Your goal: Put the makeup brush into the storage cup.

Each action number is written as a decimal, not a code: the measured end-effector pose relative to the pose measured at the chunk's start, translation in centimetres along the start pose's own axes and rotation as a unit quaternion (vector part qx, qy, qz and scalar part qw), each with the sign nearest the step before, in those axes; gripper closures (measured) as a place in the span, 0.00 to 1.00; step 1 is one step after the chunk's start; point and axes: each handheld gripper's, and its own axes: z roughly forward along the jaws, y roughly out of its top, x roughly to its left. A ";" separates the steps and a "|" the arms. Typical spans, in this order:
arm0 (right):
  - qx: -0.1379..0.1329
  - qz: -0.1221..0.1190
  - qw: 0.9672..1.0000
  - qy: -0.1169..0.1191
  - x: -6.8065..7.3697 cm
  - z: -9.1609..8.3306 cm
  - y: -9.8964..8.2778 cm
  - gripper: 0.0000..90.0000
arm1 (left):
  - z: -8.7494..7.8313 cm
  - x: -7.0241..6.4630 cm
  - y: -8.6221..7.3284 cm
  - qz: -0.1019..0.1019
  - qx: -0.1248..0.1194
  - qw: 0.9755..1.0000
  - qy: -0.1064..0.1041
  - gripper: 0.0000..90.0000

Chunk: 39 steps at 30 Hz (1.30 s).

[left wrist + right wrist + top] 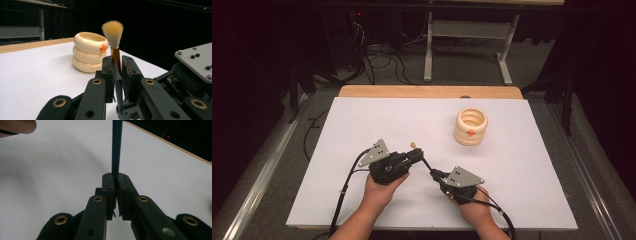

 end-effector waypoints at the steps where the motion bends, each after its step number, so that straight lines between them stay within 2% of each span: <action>1: 0.000 0.000 1.000 0.000 0.0 0.0 0.0 0.97 | 0.0 0.0 0.0 0.000 0.000 1.000 -0.001 0.90; 18: 0.007 -0.005 1.000 -0.008 -0.4 0.2 -0.1 0.96 | 0.3 -0.3 0.0 0.005 0.004 1.000 -0.014 0.93; 25: 0.005 0.004 1.000 -0.008 -0.5 0.3 -0.1 0.94 | 0.4 -0.3 -0.1 0.006 0.001 1.000 -0.016 0.93; 32: 0.000 0.021 1.000 -0.010 -0.7 0.2 0.0 0.79 | 0.4 -0.5 -0.1 0.009 0.002 1.000 -0.017 0.93; 39: -0.013 0.033 0.999 -0.003 -0.8 -0.1 0.2 0.69 | 0.4 -0.6 -0.1 0.021 0.005 1.000 -0.009 0.93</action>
